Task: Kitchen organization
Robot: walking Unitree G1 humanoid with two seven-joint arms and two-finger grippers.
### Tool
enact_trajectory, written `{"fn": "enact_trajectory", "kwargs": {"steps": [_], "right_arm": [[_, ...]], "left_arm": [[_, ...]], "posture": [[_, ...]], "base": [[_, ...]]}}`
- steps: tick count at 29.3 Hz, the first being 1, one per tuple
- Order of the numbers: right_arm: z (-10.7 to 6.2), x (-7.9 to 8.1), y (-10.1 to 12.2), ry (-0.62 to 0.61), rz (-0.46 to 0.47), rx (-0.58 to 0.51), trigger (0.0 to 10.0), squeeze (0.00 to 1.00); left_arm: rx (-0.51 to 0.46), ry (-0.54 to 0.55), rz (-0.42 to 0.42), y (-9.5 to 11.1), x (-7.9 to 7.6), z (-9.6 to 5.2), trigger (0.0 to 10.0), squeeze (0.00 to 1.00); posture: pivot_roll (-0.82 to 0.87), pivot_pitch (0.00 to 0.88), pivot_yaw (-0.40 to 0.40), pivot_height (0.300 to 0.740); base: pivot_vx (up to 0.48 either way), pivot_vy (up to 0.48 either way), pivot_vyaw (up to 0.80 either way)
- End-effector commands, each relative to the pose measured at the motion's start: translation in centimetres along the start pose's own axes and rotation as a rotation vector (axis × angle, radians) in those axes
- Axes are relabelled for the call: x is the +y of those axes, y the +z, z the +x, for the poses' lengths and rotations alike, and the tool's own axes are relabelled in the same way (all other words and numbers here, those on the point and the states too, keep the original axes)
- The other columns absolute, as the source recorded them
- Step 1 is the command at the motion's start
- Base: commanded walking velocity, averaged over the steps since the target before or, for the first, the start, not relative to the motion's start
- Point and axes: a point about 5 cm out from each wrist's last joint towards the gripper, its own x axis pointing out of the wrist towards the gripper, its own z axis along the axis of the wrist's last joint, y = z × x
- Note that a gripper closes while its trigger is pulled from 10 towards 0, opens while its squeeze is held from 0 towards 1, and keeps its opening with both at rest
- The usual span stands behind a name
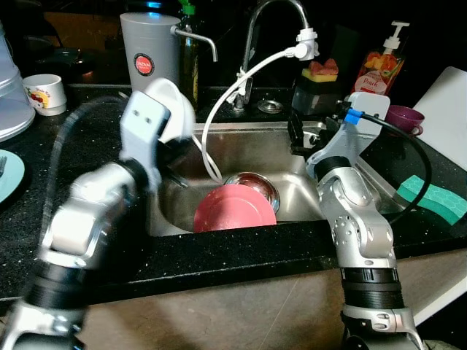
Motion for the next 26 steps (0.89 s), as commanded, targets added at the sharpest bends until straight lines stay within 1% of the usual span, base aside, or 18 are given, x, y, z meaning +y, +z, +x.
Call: {"fn": "enact_trajectory", "kwargs": {"steps": [1,2,3,6,7,8,9,12,17,18,19,20,21,22,23,24,25,26], "right_arm": [[-0.1,-0.1,0.6,0.001,-0.003,-0.029,10.0,0.0],[-0.1,-0.1,0.6,0.001,-0.004,-0.029,10.0,0.0],[-0.1,-0.1,0.6,0.002,-0.005,-0.028,10.0,0.0],[-0.1,-0.2,0.6,0.002,-0.005,-0.028,10.0,0.0],[-0.1,-0.1,0.5,0.004,-0.004,-0.028,10.0,0.0],[-0.1,-0.1,0.5,0.006,-0.003,-0.027,10.0,0.0],[-0.1,-0.1,0.5,0.007,-0.003,-0.028,10.0,0.0],[-0.1,0.0,0.5,0.009,-0.002,-0.028,10.0,0.0],[-0.1,0.0,0.5,0.01,0.001,-0.027,10.0,0.0],[-0.1,0.0,0.5,0.01,0.001,-0.027,10.0,0.0],[-0.2,0.0,0.5,0.01,0.001,-0.026,10.0,0.0],[-0.2,0.1,0.5,0.01,0.001,-0.026,10.0,0.0],[-0.2,0.0,0.5,0.009,0.001,-0.025,10.0,0.0],[-0.2,0.0,0.5,0.009,0.001,-0.025,10.0,0.0],[-0.2,0.0,0.4,0.008,0.0,-0.024,10.0,0.0],[-0.3,-0.1,0.4,0.007,0.0,-0.023,10.0,0.0],[-0.3,-0.1,0.4,0.006,0.001,-0.022,10.0,0.0],[-0.3,-0.1,0.4,0.006,0.001,-0.022,10.0,0.0]], "left_arm": [[-0.006,-0.034,-0.084,-0.1,-0.6,-0.1,10.0,0.0],[0.02,-0.037,-0.136,-0.8,-0.9,-0.1,10.0,0.0],[0.04,-0.037,-0.164,-1.3,-1.0,-0.1,10.0,0.0],[0.07,-0.02,-0.192,-1.8,-1.0,-0.1,10.0,0.0],[0.117,0.019,-0.222,-2.7,-0.6,-0.1,10.0,0.82],[0.147,0.046,-0.246,-3.2,-0.3,-0.2,10.0,1.0],[0.164,0.056,-0.265,-3.5,-0.2,-0.3,10.0,1.0],[0.168,0.058,-0.273,-3.5,-0.2,-0.4,10.0,1.0],[0.156,0.053,-0.28,-3.1,-0.1,-0.8,10.0,1.0],[0.156,0.053,-0.28,-3.1,-0.1,-0.8,10.0,1.0],[0.155,0.072,-0.249,-2.7,0.2,-1.0,10.0,1.0],[0.171,0.138,-0.175,-2.2,1.1,-1.2,10.0,0.0],[0.191,0.211,-0.091,-1.7,2.1,-1.5,10.0,0.0],[0.191,0.211,-0.091,-1.7,2.1,-1.5,10.0,0.0],[0.228,0.343,0.044,-1.1,3.9,-2.1,10.0,0.0],[0.255,0.462,0.146,-0.5,5.5,-2.8,10.0,0.0],[0.276,0.585,0.216,0.1,7.2,-3.7,10.0,0.0],[0.276,0.585,0.216,0.1,7.2,-3.7,10.0,0.0]], "posture": [[0.09,0.134,-0.078,0.74],[0.09,0.134,-0.078,0.74],[0.09,0.134,-0.078,0.74],[0.09,0.125,-0.082,0.74],[0.09,0.125,-0.082,0.74],[0.09,0.125,-0.082,0.74],[0.09,0.125,-0.085,0.74],[0.1,0.126,-0.087,0.74],[0.1,0.126,-0.087,0.74],[0.1,0.126,-0.087,0.74],[0.1,0.128,-0.085,0.74],[0.1,0.13,-0.084,0.74],[0.1,0.13,-0.084,0.74],[0.1,0.13,-0.084,0.74],[0.1,0.13,-0.084,0.74],[0.11,0.137,-0.086,0.74],[0.11,0.137,-0.086,0.74],[0.11,0.137,-0.086,0.74]], "base": [[0.0,0.0,0.0],[0.0,0.0,0.0],[0.0,0.0,0.0],[0.0,0.0,0.0],[0.0,0.0,0.0],[0.0,0.0,0.0],[0.0,0.0,0.0],[0.0,0.0,0.0],[0.0,0.0,0.0],[0.0,0.0,0.0],[0.0,0.0,0.0],[0.0,0.0,0.0],[0.0,0.0,0.0],[0.0,0.0,0.0],[0.0,0.0,0.0],[0.0,0.0,0.0],[0.0,0.0,0.0],[0.0,0.0,0.0]]}}
